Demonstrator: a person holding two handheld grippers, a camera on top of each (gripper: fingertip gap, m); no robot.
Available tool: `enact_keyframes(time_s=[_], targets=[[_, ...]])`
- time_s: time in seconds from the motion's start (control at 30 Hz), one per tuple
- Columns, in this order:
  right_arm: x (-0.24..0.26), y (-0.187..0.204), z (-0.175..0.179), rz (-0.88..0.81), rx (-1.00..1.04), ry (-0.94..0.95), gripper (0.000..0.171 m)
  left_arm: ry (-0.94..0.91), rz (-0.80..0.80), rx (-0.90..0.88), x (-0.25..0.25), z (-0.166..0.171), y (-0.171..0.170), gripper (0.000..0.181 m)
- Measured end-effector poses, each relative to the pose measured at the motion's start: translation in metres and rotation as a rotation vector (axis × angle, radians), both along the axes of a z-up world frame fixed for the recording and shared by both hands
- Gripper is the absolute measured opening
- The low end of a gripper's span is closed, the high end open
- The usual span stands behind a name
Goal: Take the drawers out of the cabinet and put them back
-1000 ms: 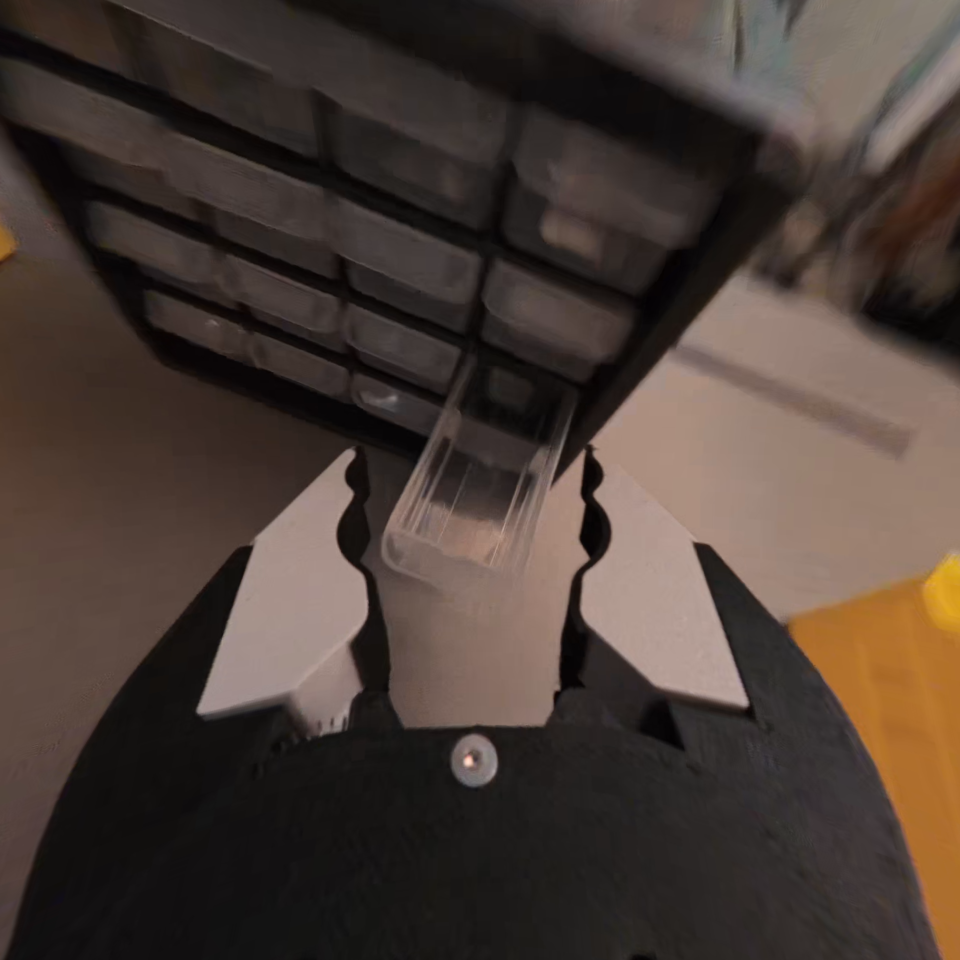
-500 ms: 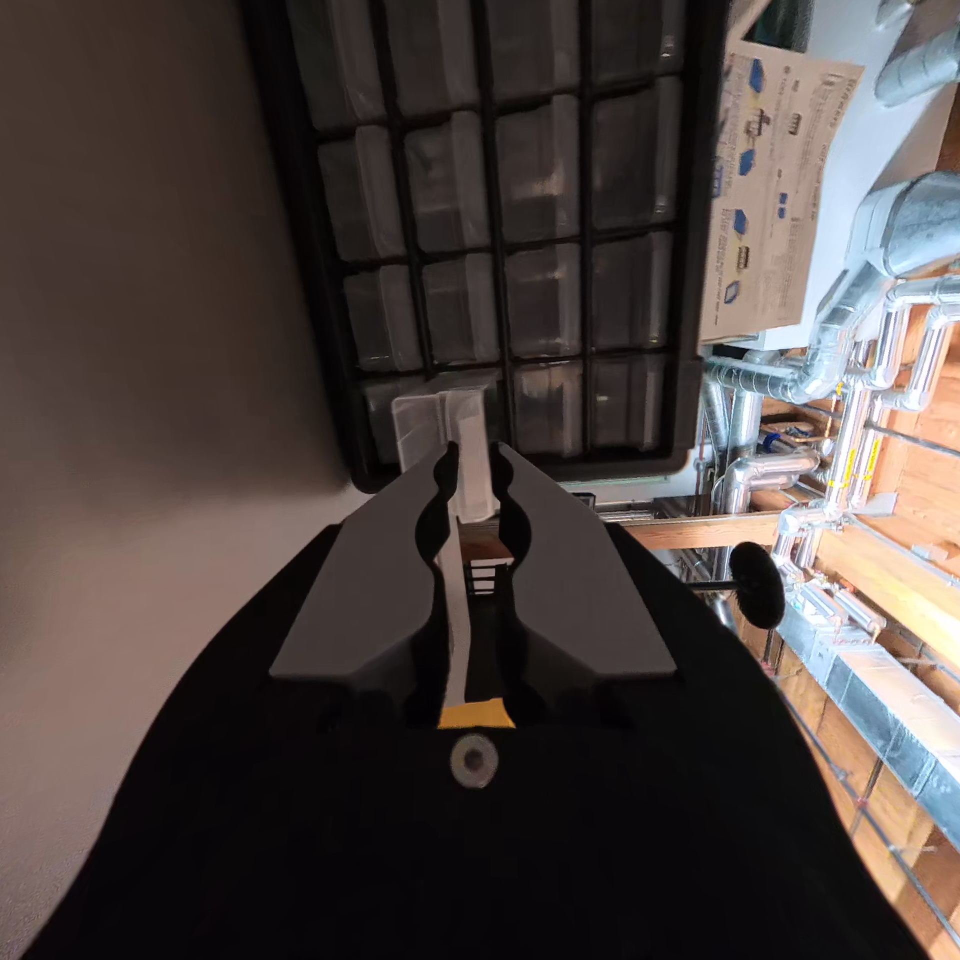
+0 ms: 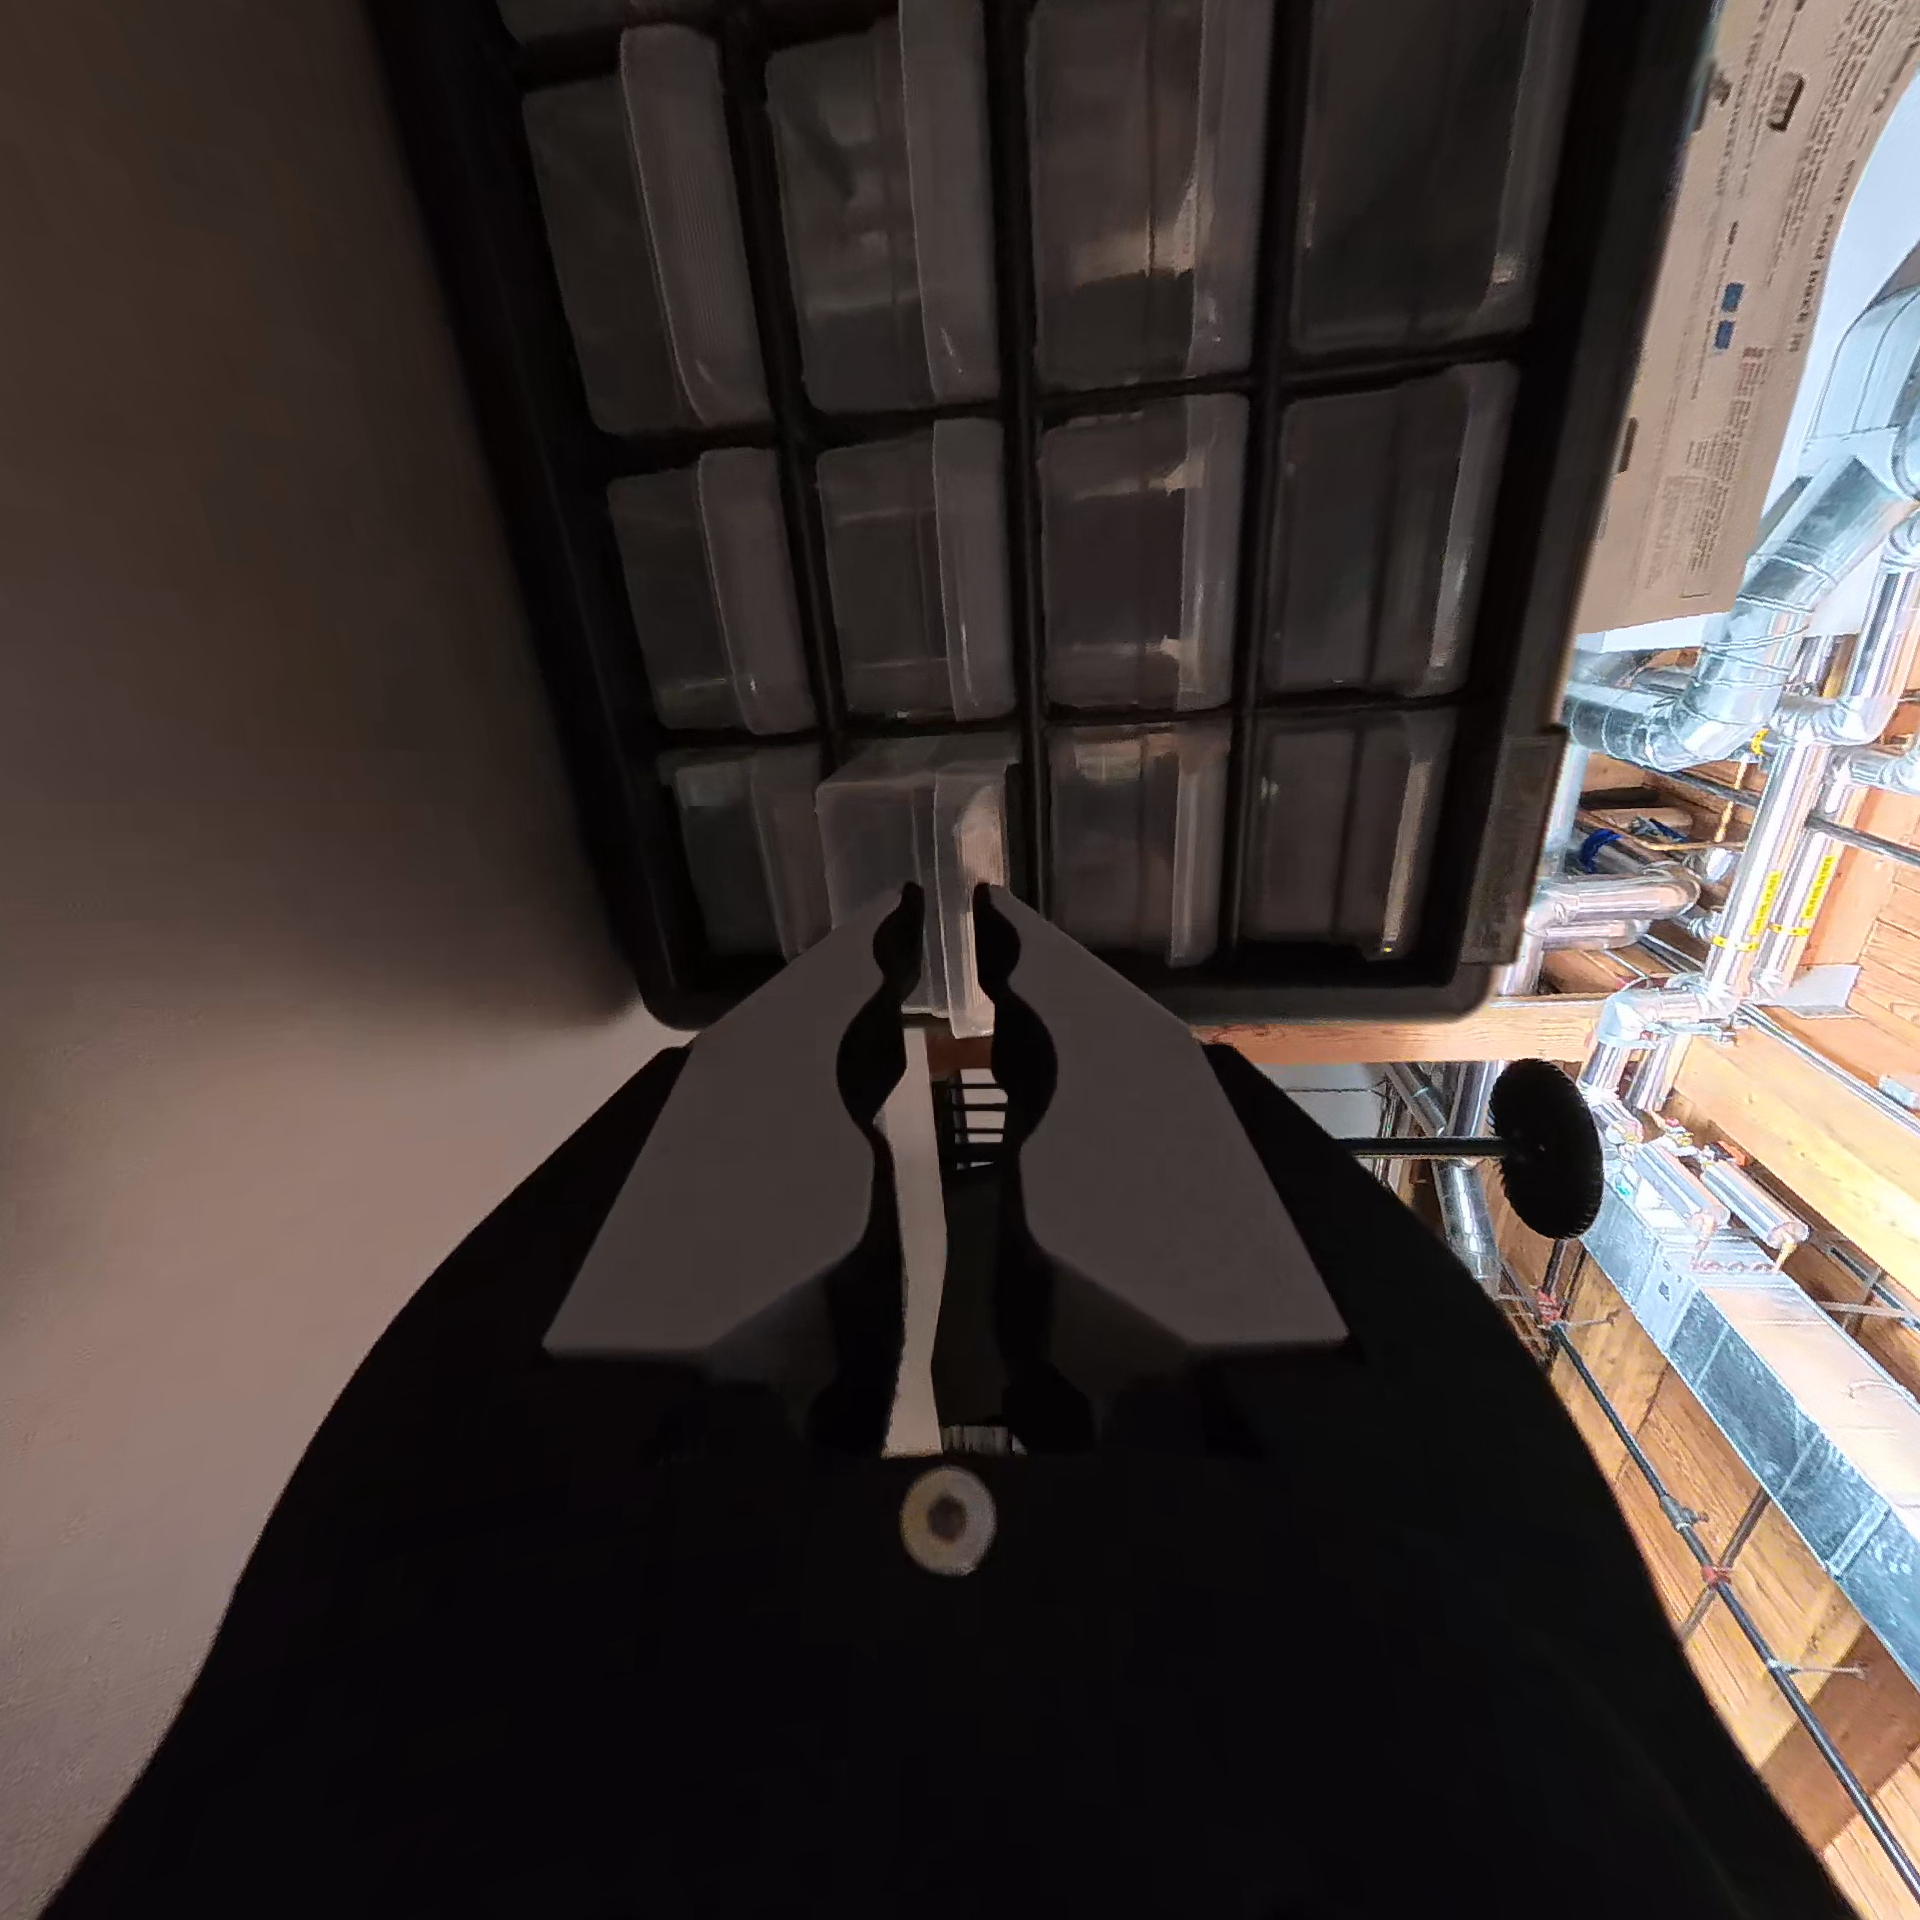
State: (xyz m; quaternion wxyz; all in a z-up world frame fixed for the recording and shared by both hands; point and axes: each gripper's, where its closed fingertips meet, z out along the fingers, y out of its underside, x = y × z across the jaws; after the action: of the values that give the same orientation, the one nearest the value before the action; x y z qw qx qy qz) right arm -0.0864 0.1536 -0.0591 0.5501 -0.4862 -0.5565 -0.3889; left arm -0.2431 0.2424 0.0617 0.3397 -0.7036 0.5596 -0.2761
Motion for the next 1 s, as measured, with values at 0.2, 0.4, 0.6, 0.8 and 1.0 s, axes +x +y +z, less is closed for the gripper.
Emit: enact_keyframes(time_s=[0.2, 0.4, 0.6, 0.8, 1.0], targets=[[-0.006, 0.021, 0.002, -0.012, -0.014, 0.012, 0.007, 0.0, 0.003, -0.007, 0.0, 0.0, 0.0, 0.0], [-0.005, 0.033, 0.001, -0.012, -0.019, 0.016, 0.008, -0.008, 0.014, -0.008, 0.0, 0.001, 0.0, 0.0], [-0.007, 0.022, 0.006, 0.034, -0.018, 0.117, 0.015, -0.044, 0.063, -0.024, -0.003, 0.004, 0.0, 0.0], [-0.004, -0.014, 0.09, 0.23, 0.044, 0.527, 0.02, -0.34, 0.266, 0.112, -0.016, 0.059, -0.019, 0.027], [0.052, 0.002, 0.211, 0.339, -0.05, 1.13, 0.05, -0.532, 0.507, 0.145, -0.029, 0.084, -0.09, 0.065]])
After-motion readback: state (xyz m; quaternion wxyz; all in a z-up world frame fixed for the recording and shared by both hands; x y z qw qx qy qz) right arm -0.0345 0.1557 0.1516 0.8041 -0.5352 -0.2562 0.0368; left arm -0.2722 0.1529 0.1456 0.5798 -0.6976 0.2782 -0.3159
